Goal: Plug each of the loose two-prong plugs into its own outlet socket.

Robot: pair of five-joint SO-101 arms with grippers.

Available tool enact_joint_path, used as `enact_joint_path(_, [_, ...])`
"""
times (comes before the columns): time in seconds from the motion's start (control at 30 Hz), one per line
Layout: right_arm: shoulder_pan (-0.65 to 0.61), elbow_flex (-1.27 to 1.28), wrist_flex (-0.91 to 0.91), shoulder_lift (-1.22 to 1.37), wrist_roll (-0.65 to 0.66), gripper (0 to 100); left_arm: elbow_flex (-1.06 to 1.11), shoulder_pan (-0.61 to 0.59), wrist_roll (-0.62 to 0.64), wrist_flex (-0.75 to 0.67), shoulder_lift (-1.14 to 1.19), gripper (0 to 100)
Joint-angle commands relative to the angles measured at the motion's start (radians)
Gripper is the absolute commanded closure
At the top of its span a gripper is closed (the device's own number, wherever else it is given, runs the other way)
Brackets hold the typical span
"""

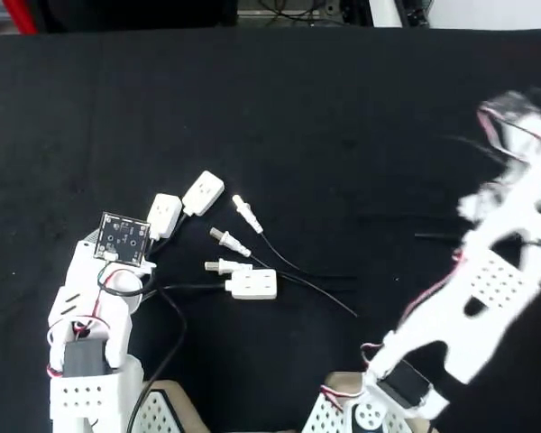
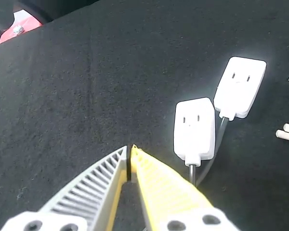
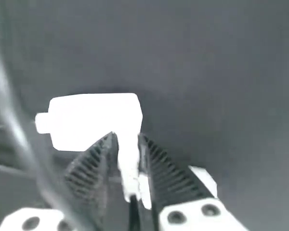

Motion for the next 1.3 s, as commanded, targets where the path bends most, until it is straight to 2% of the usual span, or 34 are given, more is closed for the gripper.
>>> enact_joint_path(0.0, [0.094, -0.028, -0.057, -0.007, 0.032, 98.4, 0.018, -0.001, -0.006, 0.008, -0.006, 97])
enact_joint_path(0.1, [0.097, -0.036, -0.046, -0.008, 0.031, 94.9, 0.018, 0.001, -0.005, 0.008, -0.006, 97])
enact_joint_path(0.23, [0.041, -0.088, 0.028, -0.013, -0.023, 78.6, 0.018, 0.001, -0.003, 0.008, -0.006, 97])
enact_joint_path(0.37, [-0.046, -0.285, 0.212, -0.013, -0.087, 66.6, 0.018, 0.001, -0.003, 0.008, -0.006, 97])
enact_joint_path(0.43, [-0.083, -0.432, 0.287, -0.013, -0.146, 65.0, 0.018, 0.001, -0.003, 0.008, -0.006, 97])
enact_joint_path(0.5, [-0.091, -0.558, 0.281, -0.015, -0.247, 65.5, 0.018, -0.001, -0.003, 0.008, -0.006, 97])
enact_joint_path(0.57, [-0.100, -0.545, 0.282, -0.056, -0.278, 65.6, 0.018, -0.001, -0.003, 0.008, -0.006, 97])
enact_joint_path(0.63, [-0.106, -0.486, 0.284, -0.133, -0.313, 65.6, 0.018, 0.001, -0.003, 0.008, -0.006, 97])
enact_joint_path(0.77, [-0.112, -0.325, 0.284, -0.335, -0.466, 65.6, 0.018, 0.001, -0.003, 0.008, -0.006, 97])
enact_joint_path(0.9, [-0.203, -0.041, 0.284, -0.584, -0.543, 65.6, 0.018, -0.002, -0.003, 0.008, -0.006, 97])
enact_joint_path(1.03, [-0.377, 0.331, 0.281, -0.825, -0.568, 65.6, 0.018, -0.004, -0.003, 0.008, -0.006, 97])
enact_joint_path(1.27, [-0.789, 0.947, 0.226, -1.124, -0.566, 65.6, 0.018, -0.005, -0.003, 0.008, -0.006, 97])
